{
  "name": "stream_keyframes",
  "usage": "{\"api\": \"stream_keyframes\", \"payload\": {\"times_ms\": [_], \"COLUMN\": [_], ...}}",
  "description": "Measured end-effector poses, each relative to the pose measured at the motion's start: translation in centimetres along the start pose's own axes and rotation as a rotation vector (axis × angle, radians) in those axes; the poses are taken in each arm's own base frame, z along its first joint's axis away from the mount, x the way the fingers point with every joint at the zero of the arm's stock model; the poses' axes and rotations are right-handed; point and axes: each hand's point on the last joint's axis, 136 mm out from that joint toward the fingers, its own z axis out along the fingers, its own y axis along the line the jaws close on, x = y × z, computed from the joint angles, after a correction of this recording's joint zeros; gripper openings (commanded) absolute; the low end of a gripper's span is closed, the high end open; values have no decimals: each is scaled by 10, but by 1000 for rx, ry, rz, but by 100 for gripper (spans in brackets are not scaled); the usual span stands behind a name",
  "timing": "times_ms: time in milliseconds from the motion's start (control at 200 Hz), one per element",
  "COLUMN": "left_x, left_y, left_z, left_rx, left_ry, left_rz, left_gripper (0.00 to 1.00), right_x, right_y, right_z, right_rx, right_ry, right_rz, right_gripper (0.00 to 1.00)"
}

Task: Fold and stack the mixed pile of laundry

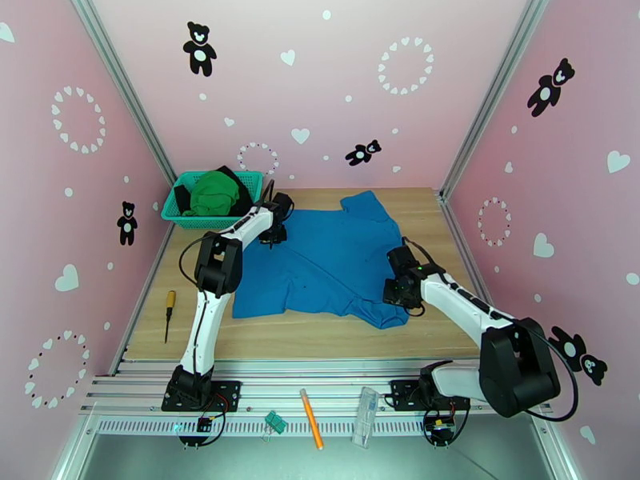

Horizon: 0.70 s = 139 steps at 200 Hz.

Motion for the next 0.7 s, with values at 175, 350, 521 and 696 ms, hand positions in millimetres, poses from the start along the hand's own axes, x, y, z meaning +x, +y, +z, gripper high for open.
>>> {"api": "stream_keyframes", "payload": {"times_ms": [175, 350, 521, 696], "left_x": [0, 0, 0, 0], "left_y": [0, 0, 0, -1], "left_z": [0, 0, 0, 0], "left_rx": [1, 2, 2, 13], "left_ry": [-1, 0, -1, 4], "left_rz": [0, 0, 0, -3], "left_gripper": [24, 24, 24, 25], "right_x": [3, 12, 11, 10], "right_y": [-2, 3, 7, 7], "right_z": [16, 32, 34, 32], "right_rx": [-15, -42, -64, -68], "right_ry": [35, 83, 82, 77], "right_rz": [16, 12, 11, 10], "right_gripper": [33, 25, 13, 3]}}
